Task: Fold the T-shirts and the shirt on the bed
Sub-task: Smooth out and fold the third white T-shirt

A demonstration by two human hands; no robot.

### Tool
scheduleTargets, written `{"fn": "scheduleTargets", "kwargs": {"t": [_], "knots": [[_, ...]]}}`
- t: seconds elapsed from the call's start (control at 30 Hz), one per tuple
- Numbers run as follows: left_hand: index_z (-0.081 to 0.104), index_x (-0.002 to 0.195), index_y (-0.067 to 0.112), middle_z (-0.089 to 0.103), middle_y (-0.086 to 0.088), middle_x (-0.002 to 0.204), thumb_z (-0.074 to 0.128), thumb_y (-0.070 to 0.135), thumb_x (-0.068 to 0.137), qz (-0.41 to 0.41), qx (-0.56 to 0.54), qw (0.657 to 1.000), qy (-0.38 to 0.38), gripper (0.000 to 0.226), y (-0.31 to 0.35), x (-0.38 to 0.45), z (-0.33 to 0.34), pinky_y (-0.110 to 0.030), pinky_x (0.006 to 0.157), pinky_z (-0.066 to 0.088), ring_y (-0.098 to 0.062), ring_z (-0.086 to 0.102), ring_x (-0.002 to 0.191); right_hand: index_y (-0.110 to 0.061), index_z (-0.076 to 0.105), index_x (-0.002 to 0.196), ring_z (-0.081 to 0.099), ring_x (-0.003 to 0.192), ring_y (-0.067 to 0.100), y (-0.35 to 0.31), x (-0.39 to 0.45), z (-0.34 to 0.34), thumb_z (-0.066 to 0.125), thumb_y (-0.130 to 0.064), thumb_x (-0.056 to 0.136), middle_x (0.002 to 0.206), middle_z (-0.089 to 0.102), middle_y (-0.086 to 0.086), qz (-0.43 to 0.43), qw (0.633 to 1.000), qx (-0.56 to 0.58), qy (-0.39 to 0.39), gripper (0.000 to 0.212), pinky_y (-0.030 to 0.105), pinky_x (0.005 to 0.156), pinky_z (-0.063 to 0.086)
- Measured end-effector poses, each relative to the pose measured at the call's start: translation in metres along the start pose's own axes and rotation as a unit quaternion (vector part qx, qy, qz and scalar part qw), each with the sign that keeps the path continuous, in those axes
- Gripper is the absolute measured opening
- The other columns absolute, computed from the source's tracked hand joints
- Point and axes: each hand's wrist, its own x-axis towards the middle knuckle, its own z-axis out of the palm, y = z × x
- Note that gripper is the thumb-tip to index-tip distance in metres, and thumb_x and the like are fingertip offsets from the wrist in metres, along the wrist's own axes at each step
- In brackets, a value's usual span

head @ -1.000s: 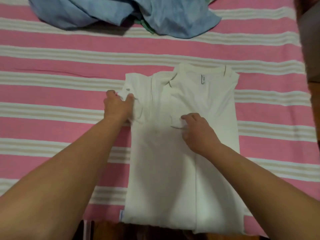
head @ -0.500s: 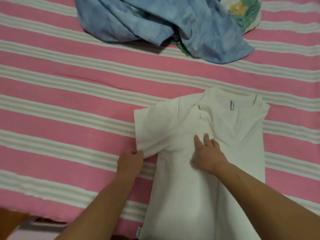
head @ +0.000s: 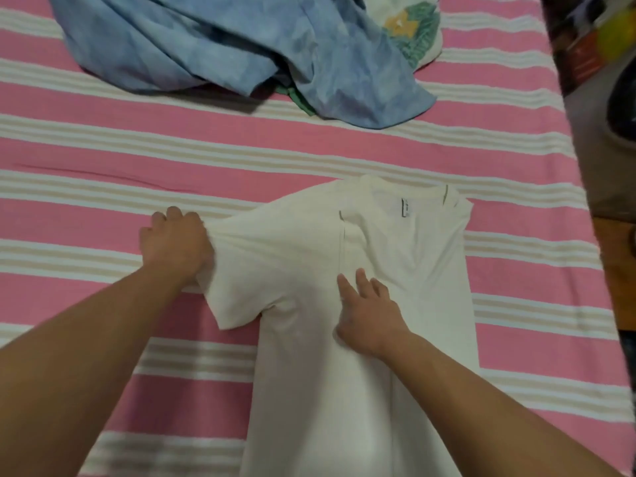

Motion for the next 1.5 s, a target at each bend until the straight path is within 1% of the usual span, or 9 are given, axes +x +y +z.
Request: {"fn": "scheduleTargets", "kwargs": {"t": [0.17,0.33,0.53,0.7,0.97,1.1,1.3,1.4,1.5], "knots": [[0.056,0.122,0.002,0.054,-0.025,0.123,0.056,0.012,0.093,0.062,-0.062,0.989,0.121,0.031,0.045,-0.018,-0.02,-0.051,0.088,0.044,-0.041,0.049,0.11,-0.023,0.029,0.157,0.024,0.149,0.027,0.022,-0.015,-0.027,0.056,-0.026,0.096,0.164,0.024,0.0,-0.082,0.986,0.129,0.067,0.067,0.031,0.12,0.022],[0.053,0.138,0.013,0.059,-0.013,0.13,0.052,0.032,0.099,0.2,-0.251,0.947,0.011,0.043,0.177,-0.03,-0.024,-0.045,0.101,0.045,-0.033,0.054,0.12,-0.014,0.062,0.129,0.048,0.123,0.031,0.118,0.009,-0.087,0.049,0.012,0.079,0.13,0.054,0.008,-0.019,0.943,0.164,0.29,0.057,0.03,0.101,0.037],[0.057,0.124,0.019,0.053,-0.013,0.13,0.058,0.058,0.089,0.008,-0.346,0.937,-0.057,0.052,0.245,-0.012,-0.009,-0.049,0.104,0.044,-0.037,0.049,0.124,-0.025,0.061,0.127,0.034,0.131,0.035,0.213,0.081,-0.155,0.062,-0.001,0.08,0.143,0.04,0.009,-0.024,0.975,0.019,0.222,0.053,0.034,0.107,0.033],[0.048,0.077,0.016,0.057,-0.005,0.079,0.058,0.02,0.087,-0.005,-0.531,0.847,-0.019,0.015,0.229,-0.03,-0.011,-0.036,0.066,0.039,-0.025,0.052,0.073,-0.028,0.067,0.116,0.032,0.13,0.034,0.233,0.116,-0.165,0.06,-0.014,0.089,0.138,0.039,0.007,-0.046,0.983,-0.007,0.176,0.031,0.039,0.112,0.031],[0.06,0.085,0.024,0.071,-0.011,0.102,0.07,0.048,0.084,-0.054,-0.574,0.817,-0.017,0.026,0.197,-0.037,-0.006,-0.044,0.08,0.052,-0.028,0.064,0.087,-0.024,0.067,0.112,0.035,0.127,0.031,0.228,0.139,-0.19,0.051,-0.037,0.095,0.134,0.044,0.007,-0.062,0.984,-0.072,0.149,0.027,0.049,0.108,0.037],[0.061,0.121,0.032,0.061,-0.004,0.134,0.083,0.07,0.061,-0.06,-0.611,0.772,-0.162,0.075,0.191,-0.038,-0.003,-0.047,0.094,0.057,-0.019,0.068,0.102,-0.019,0.059,0.125,0.035,0.123,0.032,0.231,0.148,-0.173,0.046,-0.035,0.102,0.133,0.04,0.008,-0.067,0.962,-0.123,0.235,0.031,0.047,0.092,0.043],[0.05,0.144,0.03,0.055,0.004,0.142,0.075,0.013,0.091,-0.016,-0.58,0.802,-0.144,0.062,0.203,-0.059,-0.01,-0.026,0.072,0.059,-0.012,0.071,0.09,-0.007,0.055,0.122,0.044,0.113,0.035,0.215,0.136,-0.15,0.057,-0.028,0.097,0.128,0.047,0.016,-0.021,0.924,-0.103,0.367,0.033,0.048,0.089,0.042],[0.064,0.128,0.028,0.065,0.001,0.13,0.07,0.014,0.094,-0.025,-0.568,0.818,-0.093,0.037,0.206,-0.052,-0.015,-0.027,0.073,0.057,-0.013,0.07,0.088,-0.007,0.06,0.093,0.052,0.085,0.035,0.167,0.083,-0.115,0.062,-0.016,0.087,0.096,0.056,0.017,-0.139,0.864,-0.052,0.481,0.011,0.043,0.07,0.042],[0.069,0.115,0.027,0.072,-0.006,0.111,0.068,0.017,0.096,-0.02,-0.538,0.834,-0.119,0.022,0.206,-0.043,-0.021,-0.039,0.079,0.061,-0.021,0.071,0.083,-0.013,0.06,0.094,0.051,0.087,0.032,0.108,0.018,-0.038,0.062,-0.034,0.083,0.093,0.056,0.011,-0.342,0.866,-0.079,0.356,0.023,0.043,0.073,0.043]]}}
